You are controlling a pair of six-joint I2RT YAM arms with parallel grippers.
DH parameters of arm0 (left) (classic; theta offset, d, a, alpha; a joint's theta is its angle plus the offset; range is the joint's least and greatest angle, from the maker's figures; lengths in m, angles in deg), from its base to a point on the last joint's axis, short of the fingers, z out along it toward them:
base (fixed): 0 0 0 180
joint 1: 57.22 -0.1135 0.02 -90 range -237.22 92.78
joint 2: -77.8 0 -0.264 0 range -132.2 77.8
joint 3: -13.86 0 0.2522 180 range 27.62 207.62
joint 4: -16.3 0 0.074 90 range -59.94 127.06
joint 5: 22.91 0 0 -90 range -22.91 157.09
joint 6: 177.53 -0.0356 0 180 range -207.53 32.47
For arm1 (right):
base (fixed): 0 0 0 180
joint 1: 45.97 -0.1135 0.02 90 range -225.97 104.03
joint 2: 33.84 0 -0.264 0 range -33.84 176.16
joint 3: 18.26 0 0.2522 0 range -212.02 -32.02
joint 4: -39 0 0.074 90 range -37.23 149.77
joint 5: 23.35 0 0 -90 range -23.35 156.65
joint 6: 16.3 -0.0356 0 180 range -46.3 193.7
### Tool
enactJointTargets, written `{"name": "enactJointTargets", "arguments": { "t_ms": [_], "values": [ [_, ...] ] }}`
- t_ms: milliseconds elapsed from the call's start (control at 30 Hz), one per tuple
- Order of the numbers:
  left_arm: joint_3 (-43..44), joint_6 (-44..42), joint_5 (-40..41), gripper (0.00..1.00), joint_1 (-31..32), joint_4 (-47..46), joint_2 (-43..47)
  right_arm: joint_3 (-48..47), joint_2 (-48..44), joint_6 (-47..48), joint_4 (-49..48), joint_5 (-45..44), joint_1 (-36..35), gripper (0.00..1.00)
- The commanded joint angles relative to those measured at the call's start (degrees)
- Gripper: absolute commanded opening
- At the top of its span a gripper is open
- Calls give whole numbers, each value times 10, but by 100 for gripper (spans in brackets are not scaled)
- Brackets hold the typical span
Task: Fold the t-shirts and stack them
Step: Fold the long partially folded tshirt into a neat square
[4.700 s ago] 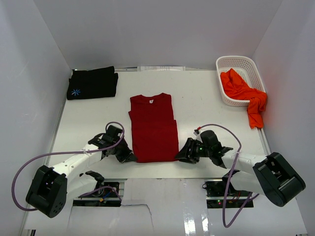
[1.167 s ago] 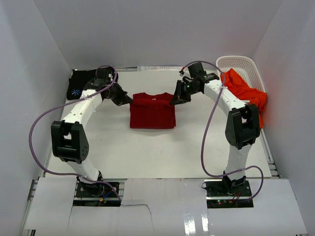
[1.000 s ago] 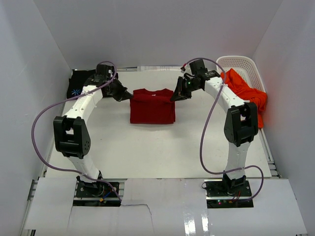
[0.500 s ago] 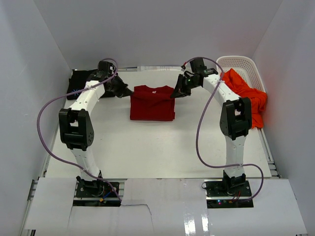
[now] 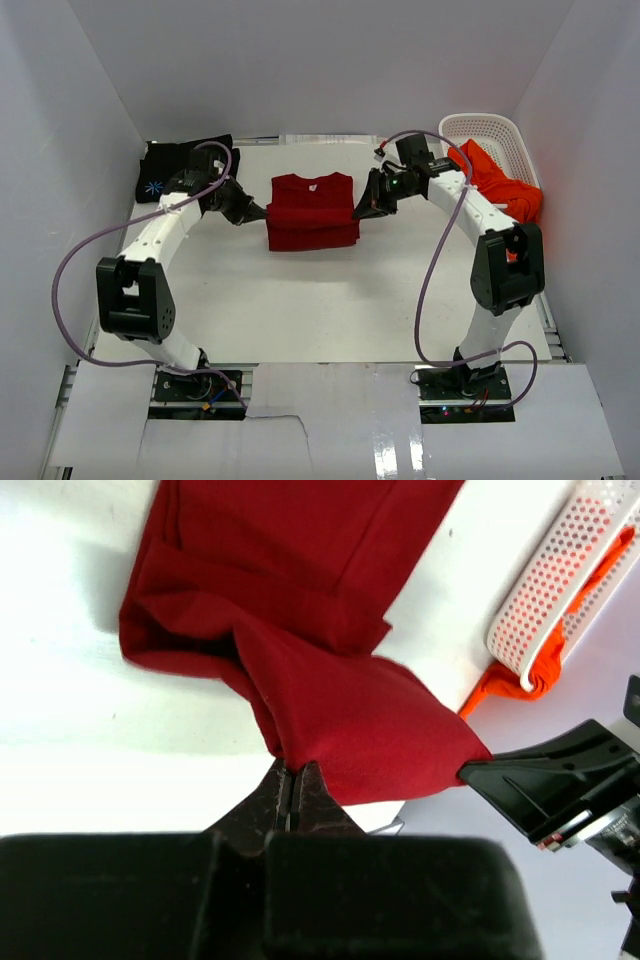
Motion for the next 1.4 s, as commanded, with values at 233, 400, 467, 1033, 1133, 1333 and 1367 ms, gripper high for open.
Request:
{"name": "enactJointTargets", "arguments": {
  "t_ms": [233, 400, 467, 1033, 1133, 1333, 1367],
  "values": [
    [-180, 13, -19, 0, 0, -2, 227, 226, -170, -7, -65, -12, -60, 8],
    [-277, 25, -43, 0, 8, 15, 335, 343, -241, -40, -96, -21, -82, 8],
    [-319, 27, -43, 0, 11, 33, 367, 369, -275, -50, -105, -26, -91, 8],
    [-378, 54, -72, 0, 17, 137, 527, 485, -453, -131, -84, -50, -157, 8],
    [-373, 54, -71, 0, 18, 137, 524, 479, -459, -134, -79, -53, -160, 8],
    [-319, 36, -52, 0, 18, 133, 466, 439, -421, -123, -77, -50, -159, 8],
    [-299, 35, -45, 0, 17, 136, 453, 425, -411, -120, -75, -51, -158, 8]
  ]
}}
